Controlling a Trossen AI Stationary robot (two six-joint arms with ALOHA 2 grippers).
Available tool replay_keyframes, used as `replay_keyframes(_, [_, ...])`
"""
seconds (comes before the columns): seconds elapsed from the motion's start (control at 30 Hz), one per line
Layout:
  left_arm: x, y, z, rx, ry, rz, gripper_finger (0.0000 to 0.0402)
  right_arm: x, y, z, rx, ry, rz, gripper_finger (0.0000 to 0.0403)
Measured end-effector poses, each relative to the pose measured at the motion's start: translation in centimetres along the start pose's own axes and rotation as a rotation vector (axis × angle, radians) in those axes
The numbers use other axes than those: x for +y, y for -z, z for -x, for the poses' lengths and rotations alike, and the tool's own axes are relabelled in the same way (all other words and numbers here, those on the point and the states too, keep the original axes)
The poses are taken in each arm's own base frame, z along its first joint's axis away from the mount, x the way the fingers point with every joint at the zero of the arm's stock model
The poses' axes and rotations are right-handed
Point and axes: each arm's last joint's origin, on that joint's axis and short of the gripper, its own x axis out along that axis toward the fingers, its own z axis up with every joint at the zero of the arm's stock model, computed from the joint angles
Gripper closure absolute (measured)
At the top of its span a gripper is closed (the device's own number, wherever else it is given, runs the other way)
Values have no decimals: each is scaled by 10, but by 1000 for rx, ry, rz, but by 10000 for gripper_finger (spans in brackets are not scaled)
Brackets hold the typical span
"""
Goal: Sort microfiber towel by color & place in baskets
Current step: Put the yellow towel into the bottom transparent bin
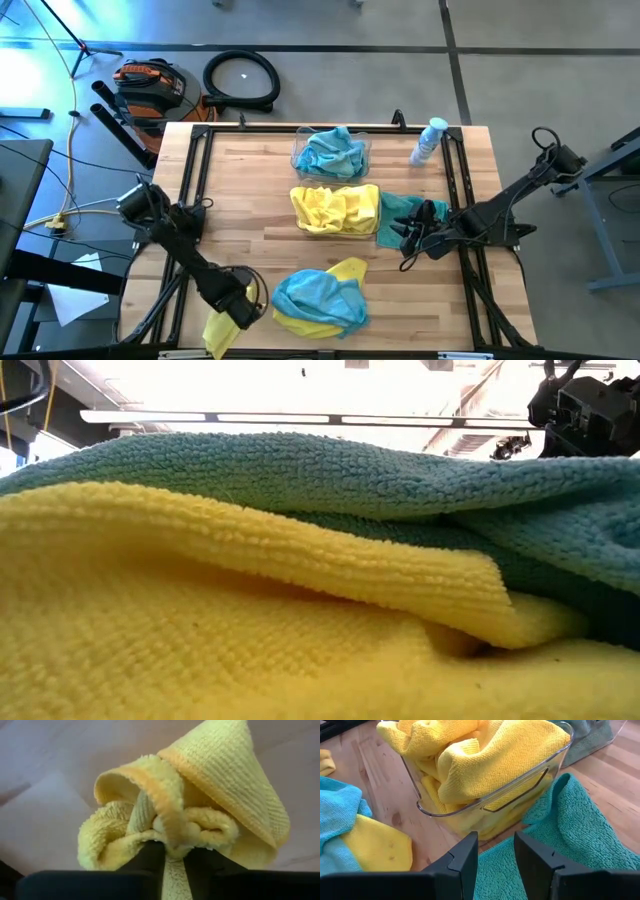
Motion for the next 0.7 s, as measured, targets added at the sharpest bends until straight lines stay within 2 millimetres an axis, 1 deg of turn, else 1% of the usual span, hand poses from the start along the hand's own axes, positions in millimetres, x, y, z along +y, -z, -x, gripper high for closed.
replay_keyframes(0.07, [0,-6,5,-2,19,-38,384,0,0,0,0,0,0,279])
replay_keyframes(0.1, [1,-8,8,-15,30,-56,392,0,0,0,0,0,0,279])
replay_keyframes(0.2, [3,-15,21,-113,84,-94,396,0,0,0,0,0,1,279])
replay_keyframes(0.3, [12,-19,37,-202,105,-96,400,0,0,0,0,0,0,279])
replay_keyframes(0.37, [17,-18,55,-230,157,-97,401,0,0,0,0,0,1,279])
replay_keyframes(0.43, [23,-18,72,-269,170,-102,401,0,0,0,1,1,1,279])
replay_keyframes(0.5, [28,-17,94,-335,191,-139,401,-1,0,0,3,6,5,279])
replay_keyframes(0.6, [29,-18,130,-447,251,-203,401,-1,0,0,4,8,6,279])
replay_keyframes(0.7, [26,-26,162,-554,262,-275,401,-1,0,0,4,9,6,279])
